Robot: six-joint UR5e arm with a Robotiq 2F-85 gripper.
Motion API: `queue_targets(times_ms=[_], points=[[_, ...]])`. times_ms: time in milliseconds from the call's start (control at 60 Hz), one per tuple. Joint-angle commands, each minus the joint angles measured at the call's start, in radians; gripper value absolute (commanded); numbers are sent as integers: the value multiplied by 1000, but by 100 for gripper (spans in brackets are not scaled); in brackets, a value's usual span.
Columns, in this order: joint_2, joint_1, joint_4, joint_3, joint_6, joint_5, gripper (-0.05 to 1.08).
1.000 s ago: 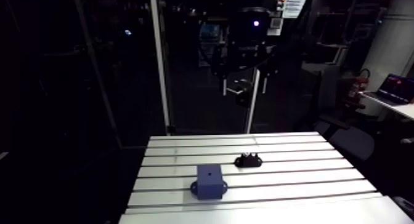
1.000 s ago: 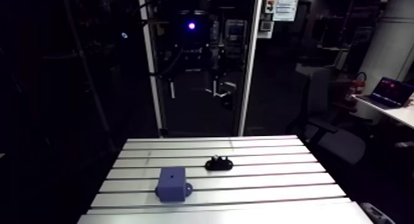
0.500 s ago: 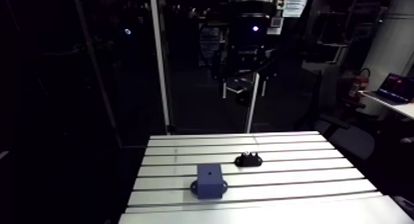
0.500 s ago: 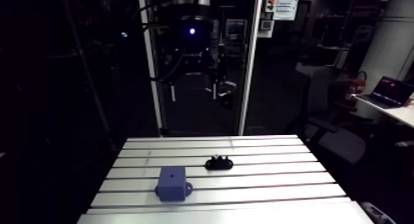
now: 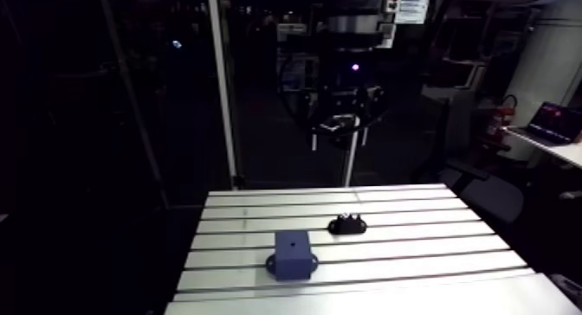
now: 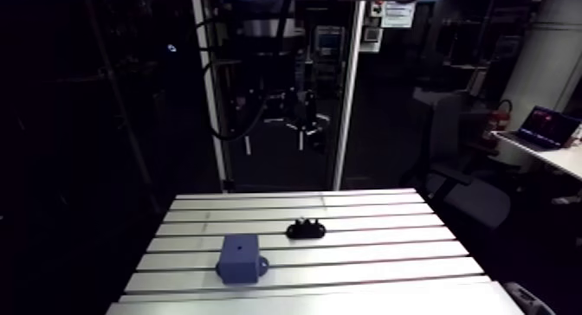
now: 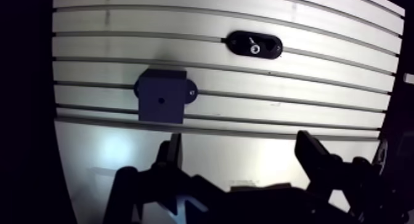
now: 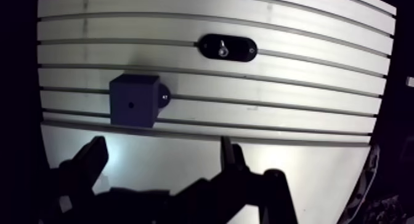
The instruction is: Pick up the M10 bolt and insert it into the hole until fully seated.
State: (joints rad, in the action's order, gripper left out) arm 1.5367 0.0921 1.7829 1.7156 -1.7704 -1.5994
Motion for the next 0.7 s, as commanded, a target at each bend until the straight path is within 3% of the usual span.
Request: queue_targets(times_ms=[17, 167, 350, 400, 483, 700], points=[[1, 30, 135, 94, -13, 2, 1], [1, 59, 325, 191, -37, 9, 1], [0, 92, 363, 240, -41, 11, 1], [-2, 110, 411, 270, -40, 31, 1], [-10, 129, 480, 295, -43, 50, 1], [-48, 138, 514, 310, -42, 49, 1]])
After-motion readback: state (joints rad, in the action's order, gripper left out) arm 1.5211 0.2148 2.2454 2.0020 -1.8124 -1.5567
